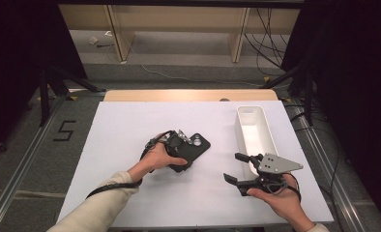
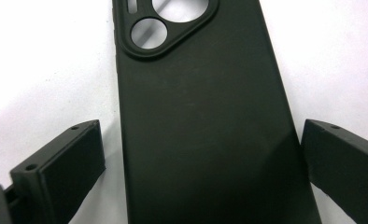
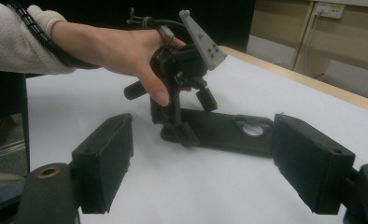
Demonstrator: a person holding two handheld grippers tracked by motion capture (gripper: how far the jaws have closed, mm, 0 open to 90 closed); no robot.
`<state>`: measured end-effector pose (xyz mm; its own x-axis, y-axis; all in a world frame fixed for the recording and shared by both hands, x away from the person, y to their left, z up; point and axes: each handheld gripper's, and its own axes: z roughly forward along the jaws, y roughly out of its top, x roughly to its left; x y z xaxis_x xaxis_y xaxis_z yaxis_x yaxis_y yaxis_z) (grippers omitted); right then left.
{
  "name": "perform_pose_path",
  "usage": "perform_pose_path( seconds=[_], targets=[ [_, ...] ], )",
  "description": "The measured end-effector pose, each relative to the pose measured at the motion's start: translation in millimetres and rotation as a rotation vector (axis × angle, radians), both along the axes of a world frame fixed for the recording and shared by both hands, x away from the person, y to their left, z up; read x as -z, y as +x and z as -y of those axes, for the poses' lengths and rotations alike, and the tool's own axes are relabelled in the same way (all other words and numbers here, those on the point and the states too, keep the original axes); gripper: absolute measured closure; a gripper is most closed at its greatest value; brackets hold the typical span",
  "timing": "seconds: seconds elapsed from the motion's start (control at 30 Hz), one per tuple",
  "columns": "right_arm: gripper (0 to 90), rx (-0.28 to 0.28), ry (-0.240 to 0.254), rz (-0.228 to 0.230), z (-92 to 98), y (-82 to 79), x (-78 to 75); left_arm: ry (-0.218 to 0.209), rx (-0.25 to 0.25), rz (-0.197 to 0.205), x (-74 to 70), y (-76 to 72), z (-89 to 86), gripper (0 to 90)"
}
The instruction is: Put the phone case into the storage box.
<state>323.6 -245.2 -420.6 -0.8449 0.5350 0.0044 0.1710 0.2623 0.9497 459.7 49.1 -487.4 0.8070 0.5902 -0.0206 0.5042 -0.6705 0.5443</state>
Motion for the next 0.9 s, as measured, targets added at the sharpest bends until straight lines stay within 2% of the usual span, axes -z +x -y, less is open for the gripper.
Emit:
perform_pose_path(
  seconds=[0.4,0.9],
  targets=[
    [22.8,0.0,0.0,0.0,-0.2,-0.2,-0.1,0.011,0.016,-0.013,-3.9,-1.6,2.3,8.4],
    [22.8,-0.003,-0.003,0.003,-0.7,-0.6,-0.1,0.011,-0.012,-0.012,-5.5,-3.6,2.5,12.5]
  ],
)
